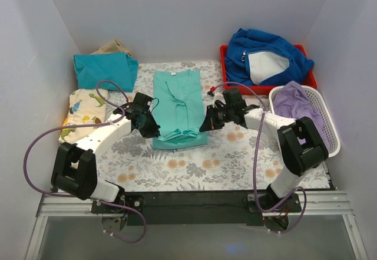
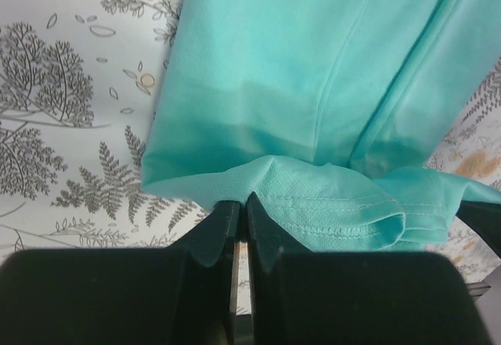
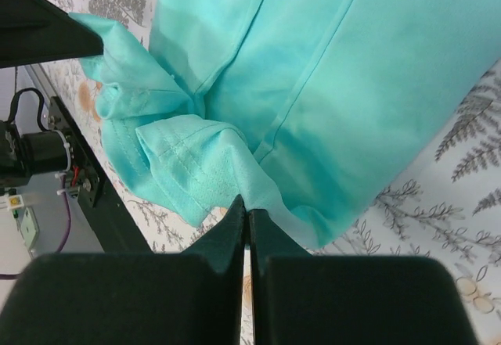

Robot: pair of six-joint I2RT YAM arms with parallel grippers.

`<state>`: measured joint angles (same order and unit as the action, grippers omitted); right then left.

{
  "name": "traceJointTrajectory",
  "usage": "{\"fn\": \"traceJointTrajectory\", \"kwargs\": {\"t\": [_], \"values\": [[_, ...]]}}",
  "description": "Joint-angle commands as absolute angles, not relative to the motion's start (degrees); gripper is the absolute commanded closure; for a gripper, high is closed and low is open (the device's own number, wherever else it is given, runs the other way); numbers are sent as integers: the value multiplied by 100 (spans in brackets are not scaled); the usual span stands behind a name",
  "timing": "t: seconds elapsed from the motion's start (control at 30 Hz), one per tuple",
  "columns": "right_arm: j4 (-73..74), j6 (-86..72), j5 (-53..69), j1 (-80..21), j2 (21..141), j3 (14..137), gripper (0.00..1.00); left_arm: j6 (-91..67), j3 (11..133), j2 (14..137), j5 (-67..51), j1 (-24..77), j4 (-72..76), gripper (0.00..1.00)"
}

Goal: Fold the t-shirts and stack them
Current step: Fold the tshirt

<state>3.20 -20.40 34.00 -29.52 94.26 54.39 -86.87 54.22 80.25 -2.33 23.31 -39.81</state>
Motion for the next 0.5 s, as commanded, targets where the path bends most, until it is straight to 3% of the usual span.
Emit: {"fn": "traceJointTrajectory", "kwargs": {"t": [0.0,0.47], "values": [[290,-1802,3831,-2795,9729,5957,99,-8403,5747,8313,-70,2163,-3753,100],[378,-1758,4263,-2531,10986,7048,99,-7998,6573,9570,-377,1574,-3182,100]]}}
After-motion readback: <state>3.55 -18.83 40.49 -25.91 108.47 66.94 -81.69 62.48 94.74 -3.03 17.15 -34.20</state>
